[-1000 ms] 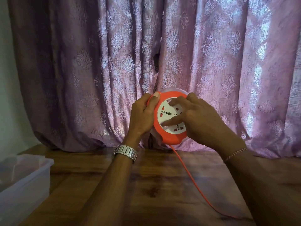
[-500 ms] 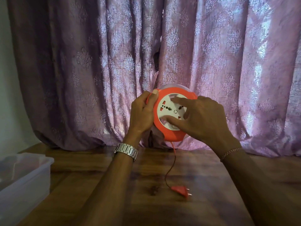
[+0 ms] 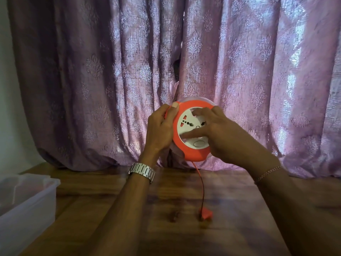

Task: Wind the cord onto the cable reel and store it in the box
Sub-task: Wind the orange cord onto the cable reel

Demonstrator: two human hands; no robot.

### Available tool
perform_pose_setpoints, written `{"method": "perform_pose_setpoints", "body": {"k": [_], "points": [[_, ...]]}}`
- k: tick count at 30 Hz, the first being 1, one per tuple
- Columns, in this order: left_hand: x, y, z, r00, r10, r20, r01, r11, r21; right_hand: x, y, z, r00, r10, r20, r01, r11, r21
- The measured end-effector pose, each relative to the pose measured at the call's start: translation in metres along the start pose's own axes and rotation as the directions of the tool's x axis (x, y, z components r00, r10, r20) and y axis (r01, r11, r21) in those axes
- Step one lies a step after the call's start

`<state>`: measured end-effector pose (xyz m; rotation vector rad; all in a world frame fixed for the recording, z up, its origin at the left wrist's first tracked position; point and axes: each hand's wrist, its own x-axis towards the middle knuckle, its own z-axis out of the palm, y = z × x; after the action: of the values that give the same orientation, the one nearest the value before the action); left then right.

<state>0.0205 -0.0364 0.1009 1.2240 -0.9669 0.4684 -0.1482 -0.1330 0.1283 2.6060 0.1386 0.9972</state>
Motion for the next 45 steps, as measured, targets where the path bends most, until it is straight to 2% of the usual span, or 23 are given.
{"method": "perform_pose_setpoints", "body": {"k": [3,6,11,15,20,23,26,30,33,40,45], "points": [[0.000,0.000,0.000,1.000,-0.014,0.000,0.014,1.000,0.000,0.001,-0.002,0.001,1.000,0.021,-0.020,-0.022,0.998,-0.066],[-0.001,0.002,0.001,1.000,0.005,0.004,-0.005,1.000,0.026,0.001,-0.002,0.002,0.996,0.065,-0.055,-0.068,0.996,-0.057],[-0.002,0.003,0.002,1.000,0.021,0.002,-0.022,0.998,0.067,-0.001,-0.001,0.004,0.971,0.225,-0.083,-0.228,0.973,-0.032],[-0.001,0.002,0.002,1.000,0.000,-0.003,0.000,0.998,0.057,0.001,-0.001,0.006,0.919,0.348,-0.187,-0.349,0.937,0.028],[0.001,0.000,0.000,1.000,0.002,-0.014,-0.002,0.999,0.032,0.003,0.001,0.006,0.932,0.250,-0.264,-0.292,0.946,-0.138],[0.001,-0.002,-0.001,1.000,0.007,-0.011,-0.006,0.999,0.045,0.003,0.005,0.002,0.929,0.145,-0.340,-0.197,0.972,-0.124],[0.000,-0.002,-0.002,1.000,0.007,-0.017,-0.006,0.997,0.074,0.001,0.010,-0.006,0.975,0.009,-0.221,-0.007,1.000,0.010],[0.000,-0.001,-0.001,1.000,0.006,-0.010,-0.005,0.997,0.077,0.000,0.008,0.001,0.999,-0.044,-0.017,0.045,0.999,0.024],[0.000,-0.001,-0.001,1.000,0.010,0.002,-0.010,0.997,0.076,0.002,0.004,0.007,0.998,-0.052,0.016,0.053,0.998,-0.033],[0.000,0.001,0.000,1.000,0.005,0.009,-0.005,1.000,0.022,0.003,0.002,0.007,0.998,-0.046,-0.052,0.037,0.986,-0.160],[-0.001,0.005,0.001,1.000,0.007,0.019,-0.007,0.999,0.034,0.001,-0.001,0.004,0.993,0.089,-0.081,-0.099,0.986,-0.133]]}}
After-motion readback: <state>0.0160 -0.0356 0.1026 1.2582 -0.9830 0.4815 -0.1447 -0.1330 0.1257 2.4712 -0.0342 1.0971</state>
